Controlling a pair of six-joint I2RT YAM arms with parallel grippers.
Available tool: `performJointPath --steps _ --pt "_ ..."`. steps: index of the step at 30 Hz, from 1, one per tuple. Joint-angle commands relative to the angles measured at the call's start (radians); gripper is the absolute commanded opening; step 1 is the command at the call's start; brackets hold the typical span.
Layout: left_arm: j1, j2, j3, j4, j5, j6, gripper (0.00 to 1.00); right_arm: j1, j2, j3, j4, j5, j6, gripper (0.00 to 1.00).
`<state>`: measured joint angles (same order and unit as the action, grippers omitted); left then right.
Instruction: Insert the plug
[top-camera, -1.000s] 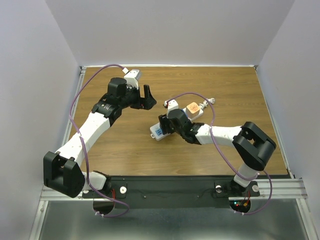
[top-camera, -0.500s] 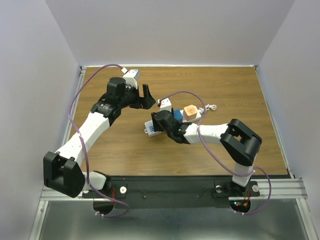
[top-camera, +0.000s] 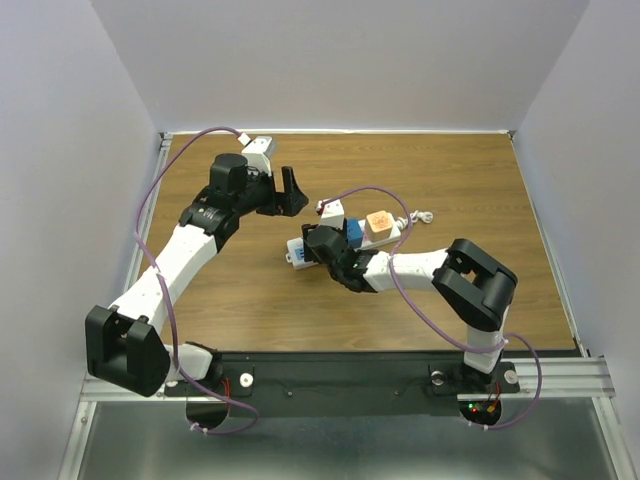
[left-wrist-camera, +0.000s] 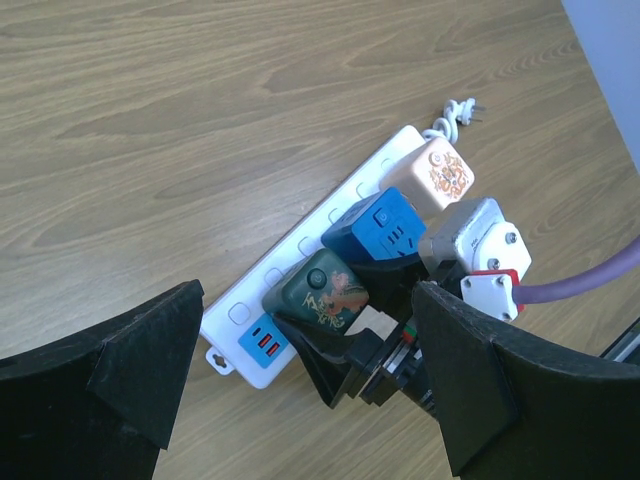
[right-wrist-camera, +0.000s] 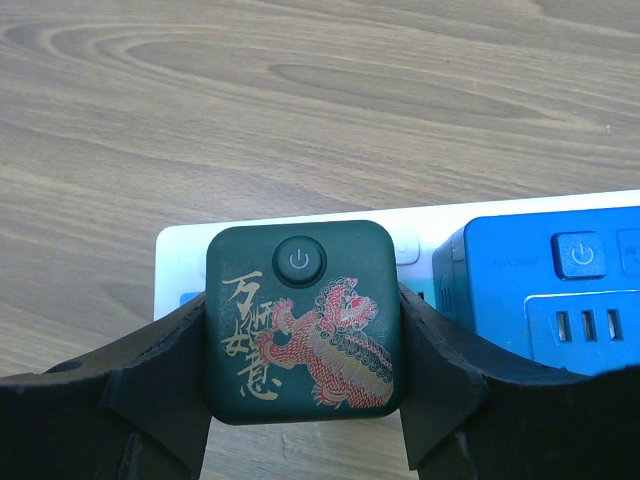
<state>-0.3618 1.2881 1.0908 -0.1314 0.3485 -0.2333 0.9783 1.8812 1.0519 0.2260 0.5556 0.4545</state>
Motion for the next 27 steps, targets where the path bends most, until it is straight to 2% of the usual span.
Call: performJointPath --steps 1,8,17,23,27 --pt "0.009 -0.053 0.011 0.047 0.01 0.006 0.96 0.06 0.15 -0.119 -0.427 -0.065 0.087 0.0" --pt "0.02 -0.053 0.015 0.046 0.014 0.005 0.96 0.082 0.228 -0.11 -0.467 -0.043 0.11 0.0" --pt "0.037 -0.053 0.014 0.052 0.026 0.0 0.96 0.132 0.231 -0.101 -0.554 -0.039 0.159 0.0" --pt "0.044 -0.053 0.012 0.058 0.041 -0.008 0.96 0.145 0.351 0.0 -0.605 0.001 0.141 0.0" --pt "0.047 -0.064 0.011 0.055 0.032 -0.003 0.96 0.197 0.291 -0.084 -0.617 -0.025 0.223 0.01"
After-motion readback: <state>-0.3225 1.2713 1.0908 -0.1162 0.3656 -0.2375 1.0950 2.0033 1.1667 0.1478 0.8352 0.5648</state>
